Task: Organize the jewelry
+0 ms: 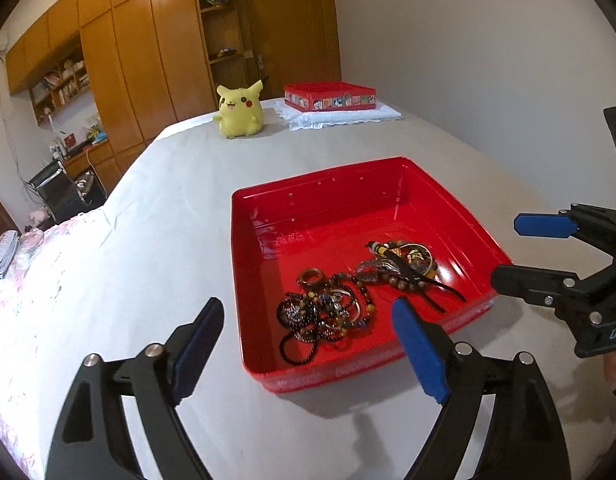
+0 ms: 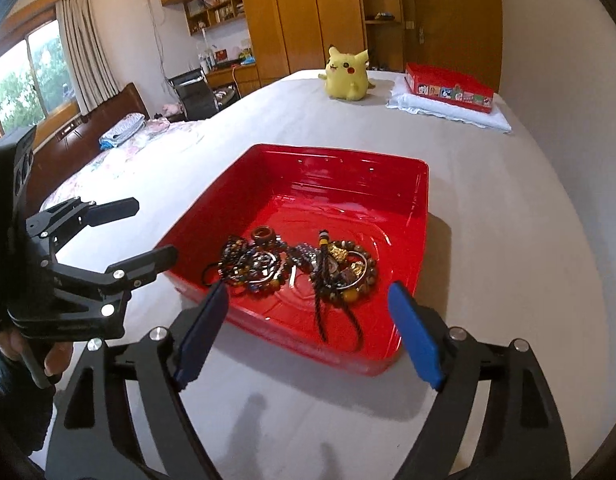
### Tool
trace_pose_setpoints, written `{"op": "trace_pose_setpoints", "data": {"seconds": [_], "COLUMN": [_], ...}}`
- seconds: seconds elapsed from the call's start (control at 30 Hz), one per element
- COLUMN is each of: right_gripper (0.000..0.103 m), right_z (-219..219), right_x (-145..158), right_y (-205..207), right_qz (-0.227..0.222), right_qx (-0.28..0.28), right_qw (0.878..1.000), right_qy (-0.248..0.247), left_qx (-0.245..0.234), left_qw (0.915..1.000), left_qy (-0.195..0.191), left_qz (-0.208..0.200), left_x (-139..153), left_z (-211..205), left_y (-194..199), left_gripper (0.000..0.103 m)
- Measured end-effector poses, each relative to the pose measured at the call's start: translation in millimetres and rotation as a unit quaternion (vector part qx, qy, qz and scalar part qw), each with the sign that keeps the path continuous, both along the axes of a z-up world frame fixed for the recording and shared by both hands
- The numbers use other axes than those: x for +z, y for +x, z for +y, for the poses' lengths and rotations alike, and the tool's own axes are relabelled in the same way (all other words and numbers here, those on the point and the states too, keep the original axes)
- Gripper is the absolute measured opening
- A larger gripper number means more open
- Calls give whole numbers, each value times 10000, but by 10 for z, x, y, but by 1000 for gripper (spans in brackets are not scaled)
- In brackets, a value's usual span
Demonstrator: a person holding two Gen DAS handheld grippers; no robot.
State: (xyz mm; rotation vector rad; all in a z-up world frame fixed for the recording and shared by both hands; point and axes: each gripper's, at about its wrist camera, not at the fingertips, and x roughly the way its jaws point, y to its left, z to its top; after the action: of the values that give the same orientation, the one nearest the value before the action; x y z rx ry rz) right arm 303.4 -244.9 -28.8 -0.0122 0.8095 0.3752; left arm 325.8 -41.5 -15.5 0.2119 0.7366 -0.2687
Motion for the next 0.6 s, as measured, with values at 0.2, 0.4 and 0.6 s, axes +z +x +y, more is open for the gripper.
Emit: {"op": "trace_pose_setpoints", "data": {"seconds": [0.2,0.4,0.6], "right_gripper": [88,91,96], "right_z": [15,31,124], "right_x": [93,202,346], "right_y": [-231,-432,-687], "right_qz": [-60,-20,-97], "right_qx": [-21,-82,-131], "right_qw": [9999,9998,9999], "right_qy": [96,167,40], "left_qx": [137,270,433], "left_qw": [9999,9995,9989], "left_qy": [19,-93,-135], "left_qz": [-92,-124,-149], "left_x": [84,186,352], "left_z": [22,105,150], "left_y": [-223,-416,-645], "left_gripper": [88,90,94]}}
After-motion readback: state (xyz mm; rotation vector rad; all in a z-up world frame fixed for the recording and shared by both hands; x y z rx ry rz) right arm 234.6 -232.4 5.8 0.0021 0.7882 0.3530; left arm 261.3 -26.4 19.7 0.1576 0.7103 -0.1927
